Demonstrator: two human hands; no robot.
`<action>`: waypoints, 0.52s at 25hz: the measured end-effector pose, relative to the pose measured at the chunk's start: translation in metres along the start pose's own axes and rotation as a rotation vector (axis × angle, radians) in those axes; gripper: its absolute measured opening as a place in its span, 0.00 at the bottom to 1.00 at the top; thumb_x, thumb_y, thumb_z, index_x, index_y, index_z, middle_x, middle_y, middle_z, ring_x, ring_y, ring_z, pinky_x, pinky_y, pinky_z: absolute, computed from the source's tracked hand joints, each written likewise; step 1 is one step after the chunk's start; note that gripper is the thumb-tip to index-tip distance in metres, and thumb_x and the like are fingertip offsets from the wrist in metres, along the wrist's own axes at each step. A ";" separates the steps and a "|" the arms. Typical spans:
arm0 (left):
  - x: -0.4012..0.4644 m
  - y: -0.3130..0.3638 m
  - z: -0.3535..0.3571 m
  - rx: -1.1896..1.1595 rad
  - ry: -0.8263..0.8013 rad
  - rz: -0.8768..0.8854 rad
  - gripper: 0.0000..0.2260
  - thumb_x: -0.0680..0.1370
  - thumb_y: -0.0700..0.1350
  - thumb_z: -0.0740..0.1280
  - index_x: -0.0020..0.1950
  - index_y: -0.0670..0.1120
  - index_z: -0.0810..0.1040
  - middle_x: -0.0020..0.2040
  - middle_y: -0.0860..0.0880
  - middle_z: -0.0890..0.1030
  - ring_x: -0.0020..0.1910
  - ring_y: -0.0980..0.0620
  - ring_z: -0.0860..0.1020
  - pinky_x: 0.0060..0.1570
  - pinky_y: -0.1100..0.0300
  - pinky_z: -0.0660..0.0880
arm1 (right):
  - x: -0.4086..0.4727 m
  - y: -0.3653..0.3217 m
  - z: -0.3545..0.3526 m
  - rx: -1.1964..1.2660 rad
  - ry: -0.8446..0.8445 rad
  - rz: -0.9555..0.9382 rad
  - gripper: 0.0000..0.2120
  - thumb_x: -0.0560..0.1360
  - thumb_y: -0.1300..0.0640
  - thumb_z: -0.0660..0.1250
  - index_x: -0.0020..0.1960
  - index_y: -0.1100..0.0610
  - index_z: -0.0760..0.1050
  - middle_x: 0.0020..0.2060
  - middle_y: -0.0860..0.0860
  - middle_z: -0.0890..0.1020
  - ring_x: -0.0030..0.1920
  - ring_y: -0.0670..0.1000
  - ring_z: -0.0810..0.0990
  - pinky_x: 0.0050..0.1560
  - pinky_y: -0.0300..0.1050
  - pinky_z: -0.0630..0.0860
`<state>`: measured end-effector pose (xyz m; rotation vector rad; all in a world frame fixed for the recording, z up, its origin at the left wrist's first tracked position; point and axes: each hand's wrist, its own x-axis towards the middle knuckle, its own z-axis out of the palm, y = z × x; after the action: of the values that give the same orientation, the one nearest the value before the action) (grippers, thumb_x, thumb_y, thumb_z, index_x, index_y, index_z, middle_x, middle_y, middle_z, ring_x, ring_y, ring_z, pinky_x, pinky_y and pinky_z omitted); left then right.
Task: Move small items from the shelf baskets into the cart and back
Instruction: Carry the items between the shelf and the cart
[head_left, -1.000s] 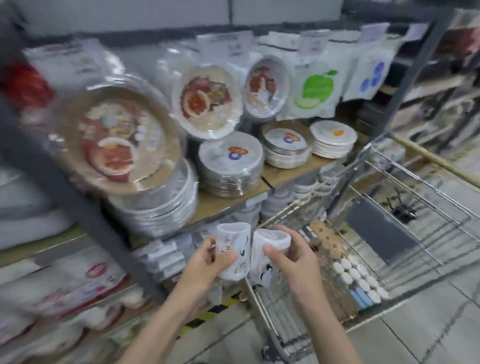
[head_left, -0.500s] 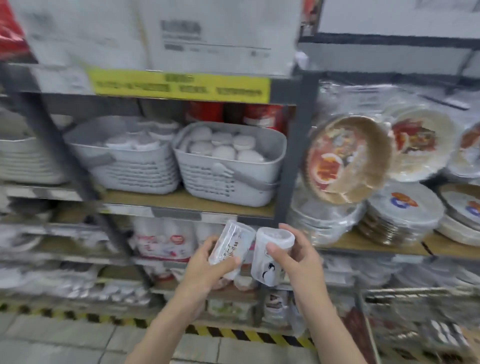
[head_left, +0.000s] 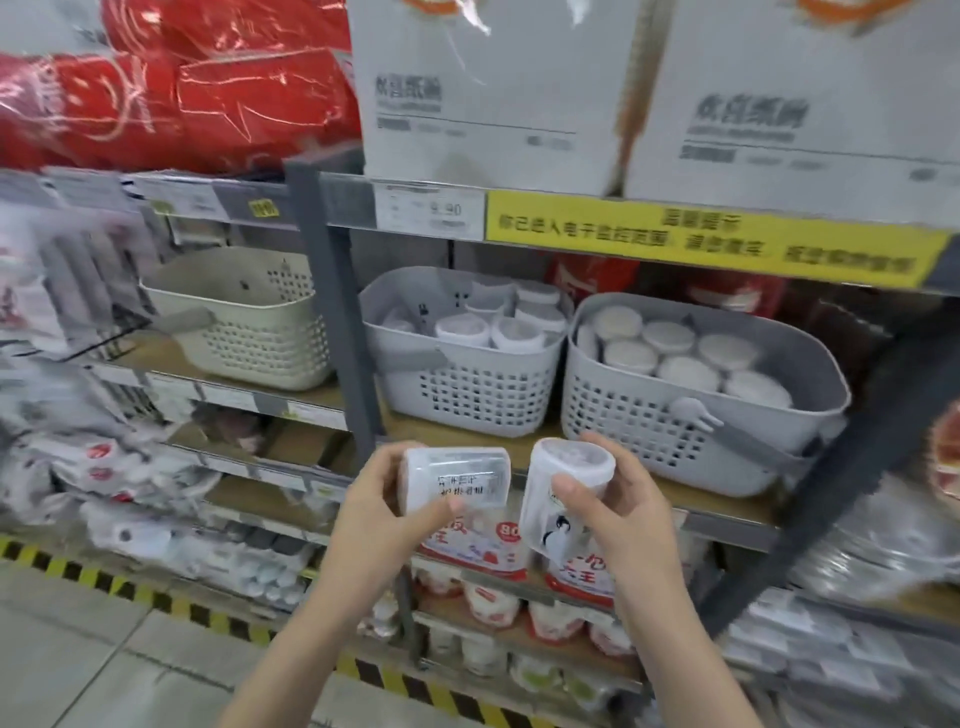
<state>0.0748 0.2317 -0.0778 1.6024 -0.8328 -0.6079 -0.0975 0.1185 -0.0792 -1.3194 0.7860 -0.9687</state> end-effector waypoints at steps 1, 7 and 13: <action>0.008 -0.001 -0.008 -0.009 0.014 0.004 0.22 0.62 0.53 0.77 0.52 0.54 0.76 0.48 0.52 0.83 0.47 0.53 0.81 0.46 0.55 0.79 | 0.006 -0.001 0.009 -0.002 -0.006 -0.003 0.27 0.57 0.47 0.74 0.56 0.44 0.76 0.52 0.43 0.82 0.54 0.41 0.80 0.49 0.38 0.77; 0.050 0.015 -0.032 -0.074 0.104 0.056 0.22 0.63 0.54 0.79 0.54 0.57 0.76 0.49 0.56 0.82 0.47 0.55 0.81 0.41 0.60 0.77 | 0.051 -0.017 0.054 -0.072 -0.103 -0.023 0.27 0.58 0.49 0.75 0.57 0.46 0.76 0.50 0.40 0.83 0.51 0.41 0.81 0.56 0.49 0.78; 0.096 0.044 -0.039 -0.148 0.197 0.125 0.23 0.62 0.52 0.77 0.56 0.56 0.77 0.50 0.56 0.83 0.49 0.58 0.81 0.47 0.62 0.76 | 0.095 -0.046 0.073 -0.126 -0.154 -0.117 0.26 0.57 0.45 0.73 0.55 0.45 0.77 0.48 0.38 0.83 0.50 0.40 0.81 0.48 0.39 0.78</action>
<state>0.1552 0.1760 -0.0217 1.4381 -0.7184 -0.4062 0.0017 0.0630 -0.0191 -1.5445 0.6661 -0.9084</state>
